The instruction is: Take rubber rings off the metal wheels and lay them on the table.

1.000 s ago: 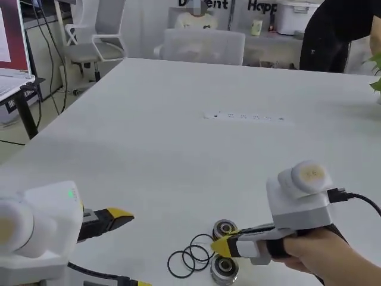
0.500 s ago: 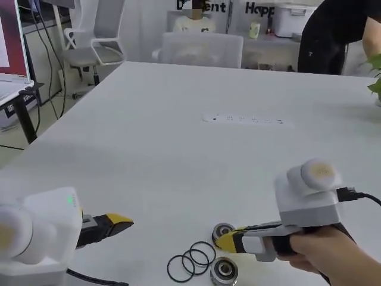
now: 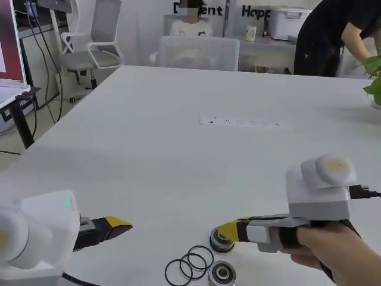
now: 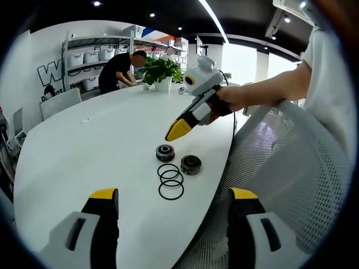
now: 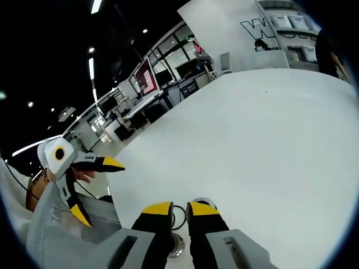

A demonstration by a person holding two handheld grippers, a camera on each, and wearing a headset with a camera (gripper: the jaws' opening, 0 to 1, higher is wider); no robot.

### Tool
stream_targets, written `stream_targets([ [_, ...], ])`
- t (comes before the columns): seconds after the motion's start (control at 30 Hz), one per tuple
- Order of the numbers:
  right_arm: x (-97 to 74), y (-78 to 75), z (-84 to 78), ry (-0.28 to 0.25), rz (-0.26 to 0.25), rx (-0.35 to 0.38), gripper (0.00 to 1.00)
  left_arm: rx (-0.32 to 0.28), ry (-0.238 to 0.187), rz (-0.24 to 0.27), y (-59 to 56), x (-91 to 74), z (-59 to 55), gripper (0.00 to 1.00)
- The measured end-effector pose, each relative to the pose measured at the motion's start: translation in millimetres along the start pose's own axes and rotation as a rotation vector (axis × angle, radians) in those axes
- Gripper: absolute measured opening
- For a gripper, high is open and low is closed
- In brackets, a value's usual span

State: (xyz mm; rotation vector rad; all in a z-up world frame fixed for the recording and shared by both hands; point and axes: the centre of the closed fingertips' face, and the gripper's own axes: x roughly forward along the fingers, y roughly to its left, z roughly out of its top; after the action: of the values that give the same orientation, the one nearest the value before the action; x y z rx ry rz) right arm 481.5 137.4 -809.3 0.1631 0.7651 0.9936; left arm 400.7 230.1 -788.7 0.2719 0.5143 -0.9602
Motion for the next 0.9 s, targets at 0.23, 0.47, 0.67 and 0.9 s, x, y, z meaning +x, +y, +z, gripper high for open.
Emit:
stream_targets([
  [0.23,-6.1,-5.2,9.3,-0.038,-0.015,0.004,0.11,0.035,-0.022,-0.014,2.3,-5.5,21.4,0.77],
  [0.47,-11.4,-11.7,15.9,-0.068,-0.035,0.02,0.11,0.087,-0.027,-0.039,7.2,-8.0,44.0,0.77],
  [0.67,-14.9,-20.1,11.9,-0.05,-0.062,0.025,0.11,0.131,-0.033,-0.039,17.0,-4.3,63.1,0.77],
  [0.9,-16.4,-27.0,5.9,-0.035,-0.085,0.037,0.12,0.223,-0.018,-0.076,19.1,14.5,86.6,0.74],
])
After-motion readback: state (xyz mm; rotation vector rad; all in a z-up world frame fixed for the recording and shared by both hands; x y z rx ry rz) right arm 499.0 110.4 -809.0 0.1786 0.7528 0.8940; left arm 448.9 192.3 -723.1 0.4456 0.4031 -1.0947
